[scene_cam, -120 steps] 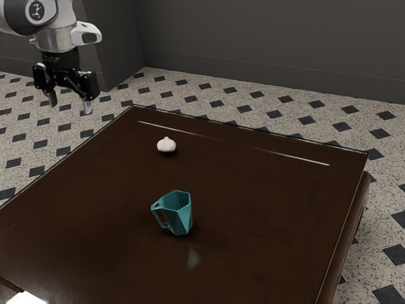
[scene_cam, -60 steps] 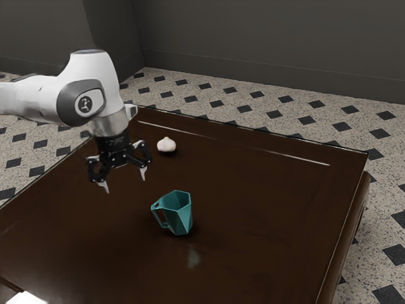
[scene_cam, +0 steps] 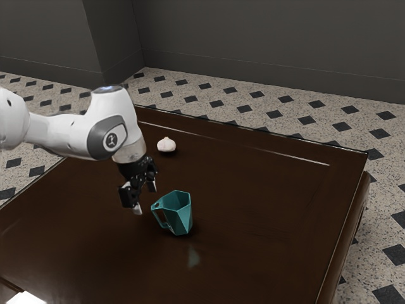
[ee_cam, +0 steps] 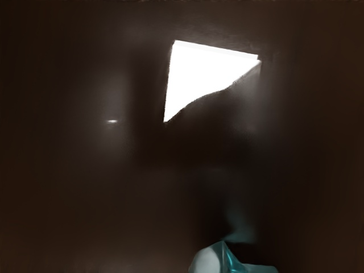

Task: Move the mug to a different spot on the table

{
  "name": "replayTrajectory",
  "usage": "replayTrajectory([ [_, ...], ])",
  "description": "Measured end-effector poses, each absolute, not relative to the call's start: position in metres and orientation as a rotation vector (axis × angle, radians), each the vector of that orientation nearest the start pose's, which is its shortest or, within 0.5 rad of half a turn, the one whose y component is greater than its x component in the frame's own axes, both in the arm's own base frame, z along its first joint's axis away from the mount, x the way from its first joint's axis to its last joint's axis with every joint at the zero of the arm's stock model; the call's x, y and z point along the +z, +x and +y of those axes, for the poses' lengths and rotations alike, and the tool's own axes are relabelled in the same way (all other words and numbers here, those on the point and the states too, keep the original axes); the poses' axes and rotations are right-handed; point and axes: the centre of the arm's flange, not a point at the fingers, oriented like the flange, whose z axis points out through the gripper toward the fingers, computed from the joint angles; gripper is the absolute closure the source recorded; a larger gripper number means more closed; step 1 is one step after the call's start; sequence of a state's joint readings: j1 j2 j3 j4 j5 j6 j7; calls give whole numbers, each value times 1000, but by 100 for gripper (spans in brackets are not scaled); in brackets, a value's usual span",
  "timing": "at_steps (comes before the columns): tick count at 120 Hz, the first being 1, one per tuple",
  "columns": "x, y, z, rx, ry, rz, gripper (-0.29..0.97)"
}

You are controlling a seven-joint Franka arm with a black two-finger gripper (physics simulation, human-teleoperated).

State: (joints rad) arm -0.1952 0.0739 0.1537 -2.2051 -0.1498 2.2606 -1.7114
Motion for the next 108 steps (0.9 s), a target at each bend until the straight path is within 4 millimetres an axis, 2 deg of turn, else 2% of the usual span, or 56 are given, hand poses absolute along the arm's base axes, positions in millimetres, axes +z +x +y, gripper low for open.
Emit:
replayTrajectory([
  [15,333,547,-34,-136,1780,2486,0],
  [41,320,555,-36,-134,1540,2610,0],
  [108,278,558,-34,-142,1331,2768,-1],
])
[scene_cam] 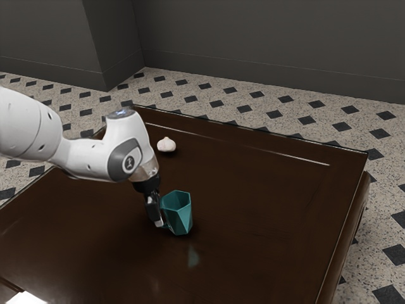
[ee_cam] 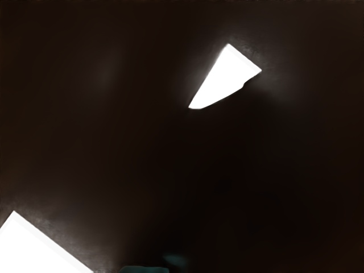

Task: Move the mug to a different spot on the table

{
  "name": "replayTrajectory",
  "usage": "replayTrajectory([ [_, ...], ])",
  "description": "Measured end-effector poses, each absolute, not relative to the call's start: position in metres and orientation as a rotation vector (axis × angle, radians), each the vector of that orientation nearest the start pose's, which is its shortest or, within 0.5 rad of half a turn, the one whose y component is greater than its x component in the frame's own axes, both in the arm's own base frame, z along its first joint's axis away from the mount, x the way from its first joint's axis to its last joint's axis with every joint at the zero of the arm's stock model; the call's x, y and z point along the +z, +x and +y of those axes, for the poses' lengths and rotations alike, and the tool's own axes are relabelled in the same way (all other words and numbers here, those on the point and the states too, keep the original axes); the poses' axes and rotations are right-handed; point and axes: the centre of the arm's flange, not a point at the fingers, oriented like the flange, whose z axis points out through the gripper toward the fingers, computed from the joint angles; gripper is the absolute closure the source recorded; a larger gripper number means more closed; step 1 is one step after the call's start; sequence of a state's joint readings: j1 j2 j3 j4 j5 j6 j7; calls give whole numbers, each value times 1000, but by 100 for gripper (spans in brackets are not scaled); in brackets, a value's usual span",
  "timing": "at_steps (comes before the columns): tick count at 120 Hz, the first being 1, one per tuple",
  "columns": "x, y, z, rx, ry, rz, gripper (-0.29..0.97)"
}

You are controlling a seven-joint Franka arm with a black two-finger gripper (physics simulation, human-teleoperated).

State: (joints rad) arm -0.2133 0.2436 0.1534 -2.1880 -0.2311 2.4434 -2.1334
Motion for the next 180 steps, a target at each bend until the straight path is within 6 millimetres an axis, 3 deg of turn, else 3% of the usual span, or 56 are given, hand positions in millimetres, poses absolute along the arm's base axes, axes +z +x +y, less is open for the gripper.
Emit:
replayTrajectory([
  [13,277,558,-35,-137,1311,2775,2],
  [48,278,559,-37,-129,1271,2786,44],
  [63,283,559,-42,-129,1260,2776,55],
  [88,293,563,-47,-88,1197,2714,60],
  [117,310,572,-49,-74,988,2623,64],
  [141,305,560,-19,-238,611,2612,64],
  [163,283,540,3,-221,570,2618,63],
  [180,282,536,31,-163,570,2601,64],
])
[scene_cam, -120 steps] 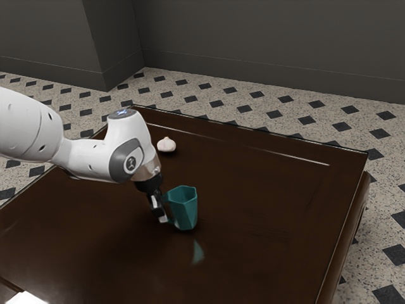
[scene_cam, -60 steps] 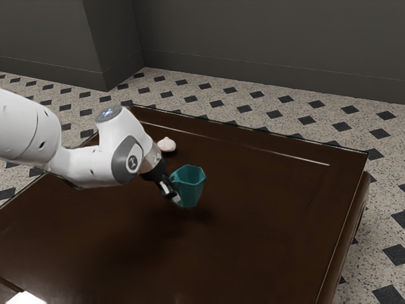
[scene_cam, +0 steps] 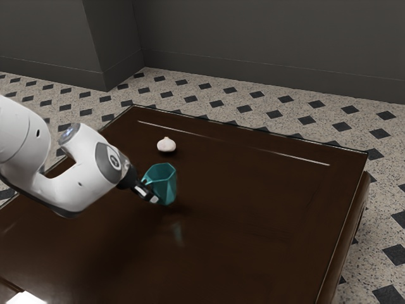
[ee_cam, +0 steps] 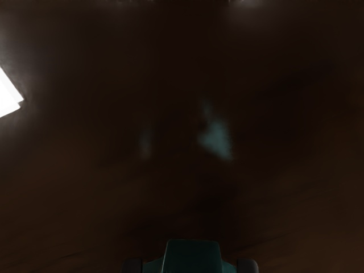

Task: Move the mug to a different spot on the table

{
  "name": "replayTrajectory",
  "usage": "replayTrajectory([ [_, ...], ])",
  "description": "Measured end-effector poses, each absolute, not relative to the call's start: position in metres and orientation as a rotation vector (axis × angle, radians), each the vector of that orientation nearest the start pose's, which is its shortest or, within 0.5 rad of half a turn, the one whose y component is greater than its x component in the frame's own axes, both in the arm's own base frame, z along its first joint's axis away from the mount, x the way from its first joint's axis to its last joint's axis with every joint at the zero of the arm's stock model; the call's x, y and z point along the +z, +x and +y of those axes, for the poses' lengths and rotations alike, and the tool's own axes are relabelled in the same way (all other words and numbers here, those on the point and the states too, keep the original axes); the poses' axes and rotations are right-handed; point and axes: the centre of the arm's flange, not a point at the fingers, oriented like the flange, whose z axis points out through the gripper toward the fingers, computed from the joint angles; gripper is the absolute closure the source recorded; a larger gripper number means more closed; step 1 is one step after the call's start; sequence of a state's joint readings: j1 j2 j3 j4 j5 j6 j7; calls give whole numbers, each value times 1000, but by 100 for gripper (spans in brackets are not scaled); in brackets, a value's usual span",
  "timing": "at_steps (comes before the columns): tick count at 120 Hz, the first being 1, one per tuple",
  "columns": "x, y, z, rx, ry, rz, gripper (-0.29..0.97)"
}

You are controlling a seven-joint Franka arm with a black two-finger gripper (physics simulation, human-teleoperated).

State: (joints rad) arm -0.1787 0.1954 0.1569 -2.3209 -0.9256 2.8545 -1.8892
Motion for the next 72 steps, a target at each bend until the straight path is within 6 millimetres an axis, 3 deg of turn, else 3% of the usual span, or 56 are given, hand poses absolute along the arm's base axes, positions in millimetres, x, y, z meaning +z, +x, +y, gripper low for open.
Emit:
replayTrajectory([
  [35,281,534,73,-73,633,2571,63],
  [72,269,527,95,-56,646,2559,64],
])
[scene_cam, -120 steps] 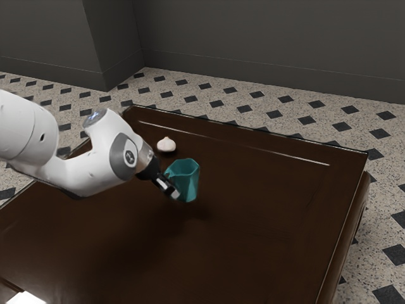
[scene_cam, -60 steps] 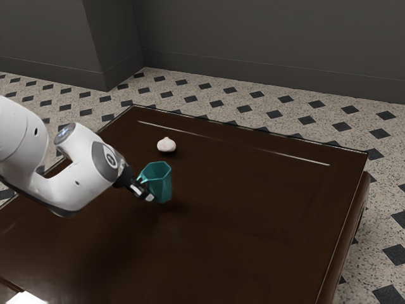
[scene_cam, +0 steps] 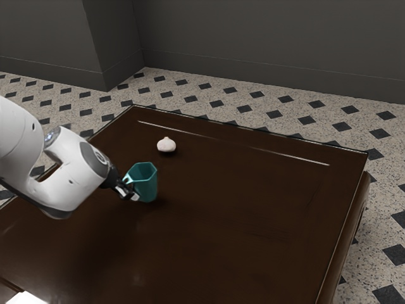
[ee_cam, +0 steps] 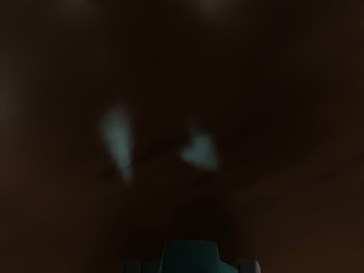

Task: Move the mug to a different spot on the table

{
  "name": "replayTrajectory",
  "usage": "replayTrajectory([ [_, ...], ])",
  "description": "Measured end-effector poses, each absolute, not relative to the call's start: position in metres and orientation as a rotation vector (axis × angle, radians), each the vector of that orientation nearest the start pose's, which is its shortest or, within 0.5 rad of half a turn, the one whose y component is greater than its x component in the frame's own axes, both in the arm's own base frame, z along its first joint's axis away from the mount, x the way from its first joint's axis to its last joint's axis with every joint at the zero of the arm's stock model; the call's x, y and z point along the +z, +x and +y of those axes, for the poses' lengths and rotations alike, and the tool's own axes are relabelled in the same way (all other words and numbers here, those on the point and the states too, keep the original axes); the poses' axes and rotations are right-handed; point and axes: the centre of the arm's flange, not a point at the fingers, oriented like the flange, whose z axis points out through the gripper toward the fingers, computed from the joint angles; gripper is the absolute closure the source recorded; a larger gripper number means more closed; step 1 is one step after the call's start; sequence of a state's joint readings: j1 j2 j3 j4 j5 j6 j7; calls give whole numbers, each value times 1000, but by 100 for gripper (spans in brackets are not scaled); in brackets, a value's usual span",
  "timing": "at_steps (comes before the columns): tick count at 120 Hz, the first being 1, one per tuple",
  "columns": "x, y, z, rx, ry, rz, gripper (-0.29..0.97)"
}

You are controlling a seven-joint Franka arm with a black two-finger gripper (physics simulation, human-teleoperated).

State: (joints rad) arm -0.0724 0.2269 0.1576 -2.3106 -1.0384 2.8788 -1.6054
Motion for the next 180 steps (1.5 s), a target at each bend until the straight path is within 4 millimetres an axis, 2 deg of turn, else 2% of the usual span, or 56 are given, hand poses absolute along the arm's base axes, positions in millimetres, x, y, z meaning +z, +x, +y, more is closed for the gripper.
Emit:
replayTrajectory([
  [13,268,524,101,-58,638,2549,63],
  [37,259,505,95,-102,643,2546,63],
  [52,255,500,95,-108,667,2541,63],
  [81,247,490,100,-112,716,2534,24],
  [100,253,473,116,-96,709,2527,12],
  [112,268,450,117,-98,711,2505,7],
  [121,292,440,116,-81,722,2451,5],
  [138,347,438,125,15,815,2332,3],
  [149,379,445,131,120,977,2260,2],
  [152,396,451,137,165,1049,2226,1],
  [158,448,473,155,270,1219,2131,1],
  [167,527,501,158,387,1514,1993,1],
  [171,547,507,155,407,1630,1954,1],
  [180,575,525,140,417,1877,1875,0],
])
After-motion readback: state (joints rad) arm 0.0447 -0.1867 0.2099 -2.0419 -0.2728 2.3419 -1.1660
